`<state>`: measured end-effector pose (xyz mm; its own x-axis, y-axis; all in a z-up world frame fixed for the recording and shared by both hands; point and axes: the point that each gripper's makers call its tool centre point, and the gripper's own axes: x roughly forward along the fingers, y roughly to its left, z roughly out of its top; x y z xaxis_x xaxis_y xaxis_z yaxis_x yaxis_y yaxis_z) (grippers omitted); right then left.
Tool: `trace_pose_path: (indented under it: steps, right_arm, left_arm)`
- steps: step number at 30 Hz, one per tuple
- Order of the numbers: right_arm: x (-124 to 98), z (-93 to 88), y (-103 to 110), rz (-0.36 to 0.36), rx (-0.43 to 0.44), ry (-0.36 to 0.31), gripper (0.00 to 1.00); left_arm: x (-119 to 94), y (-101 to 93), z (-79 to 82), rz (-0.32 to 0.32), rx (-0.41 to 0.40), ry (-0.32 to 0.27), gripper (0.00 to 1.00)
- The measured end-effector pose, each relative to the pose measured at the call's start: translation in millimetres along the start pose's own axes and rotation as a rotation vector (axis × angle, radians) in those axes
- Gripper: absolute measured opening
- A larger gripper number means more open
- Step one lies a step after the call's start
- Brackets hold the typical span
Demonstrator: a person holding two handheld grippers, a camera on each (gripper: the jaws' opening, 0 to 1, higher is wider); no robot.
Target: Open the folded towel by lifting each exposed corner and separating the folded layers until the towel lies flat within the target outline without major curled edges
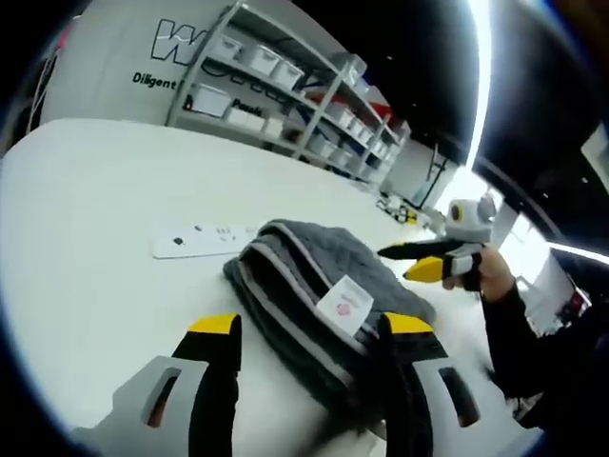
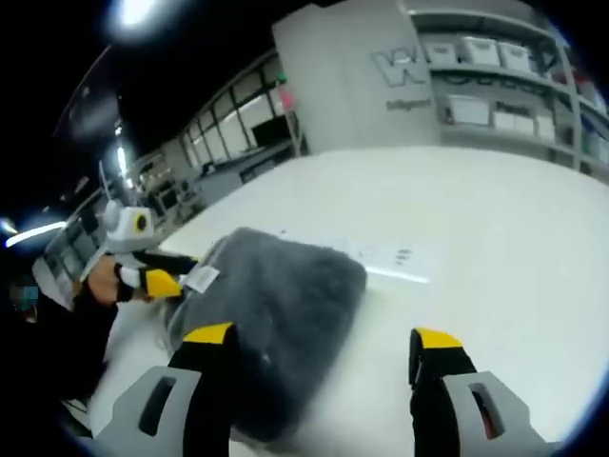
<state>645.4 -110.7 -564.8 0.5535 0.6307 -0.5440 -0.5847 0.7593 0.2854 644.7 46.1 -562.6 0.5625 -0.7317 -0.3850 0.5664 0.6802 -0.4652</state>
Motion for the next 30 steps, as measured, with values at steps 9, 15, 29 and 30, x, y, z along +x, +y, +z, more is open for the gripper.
trace_pose_path:
  steps: [9,15,29,30]
  right_arm:
    - [4,-0.5,-3,0.028,0.044,0.017,0.6]
    - [8,-7.0,4,0.071,0.05,0.051,0.53]
    - [12,-8.2,3,0.097,0.065,0.078,0.43]
    - [12,-8.4,3,0.1,0.064,0.081,0.42]
  left_arm:
    - [0,-5.6,-6.1,-0.024,-0.027,0.018,0.46]
    - [3,-4.3,-10.3,-0.021,-0.019,0.033,0.42]
    - [6,2.0,-6.3,-0.032,-0.04,0.045,0.36]
    - [6,2.0,-6.9,-0.031,-0.038,0.047,0.36]
